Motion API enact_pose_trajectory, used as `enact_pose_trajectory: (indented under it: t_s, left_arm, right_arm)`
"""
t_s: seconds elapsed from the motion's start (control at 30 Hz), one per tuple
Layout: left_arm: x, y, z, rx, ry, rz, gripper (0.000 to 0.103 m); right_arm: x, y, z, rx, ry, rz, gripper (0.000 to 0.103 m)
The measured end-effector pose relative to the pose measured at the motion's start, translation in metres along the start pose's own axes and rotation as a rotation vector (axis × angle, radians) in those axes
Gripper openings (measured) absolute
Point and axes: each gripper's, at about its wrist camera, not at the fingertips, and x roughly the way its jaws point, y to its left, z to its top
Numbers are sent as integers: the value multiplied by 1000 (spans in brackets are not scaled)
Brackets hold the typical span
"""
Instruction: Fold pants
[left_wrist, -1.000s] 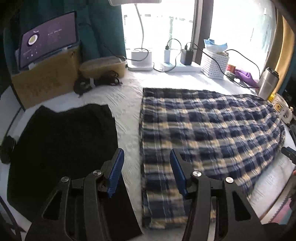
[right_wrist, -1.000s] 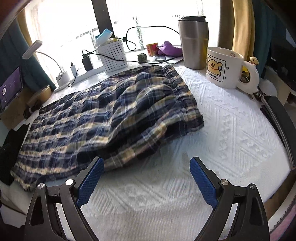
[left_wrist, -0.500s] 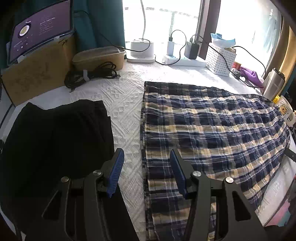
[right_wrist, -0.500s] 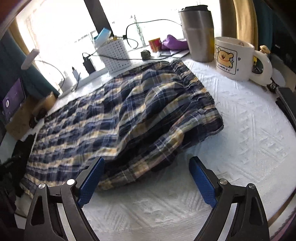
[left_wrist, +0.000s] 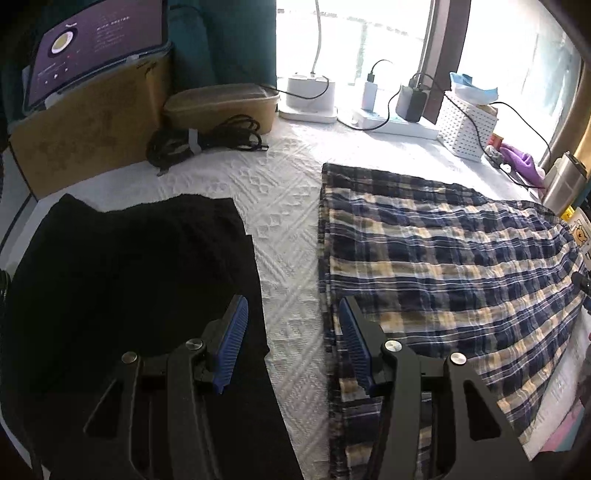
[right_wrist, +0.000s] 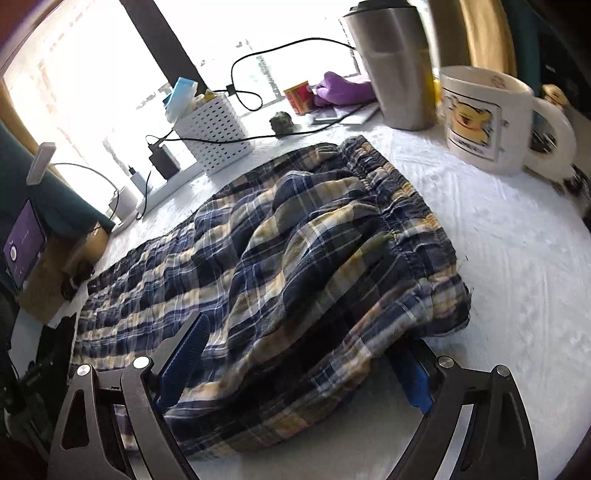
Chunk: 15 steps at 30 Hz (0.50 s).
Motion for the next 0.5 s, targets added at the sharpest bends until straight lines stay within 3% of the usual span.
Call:
enact_pose_trajectory:
  t_s: [0.13, 0.37, 0.5]
  left_arm:
    - [3, -3, 0, 4, 9, 3, 51]
    - [8, -9, 3, 14, 25, 5, 51]
    - [9, -14, 4, 20, 28, -2, 51]
  right_arm:
    - [6, -4, 10, 22, -13, 24, 91]
    - [8, -28, 20, 133, -48, 88, 69]
    - [13, -36, 29, 180, -64, 97, 68]
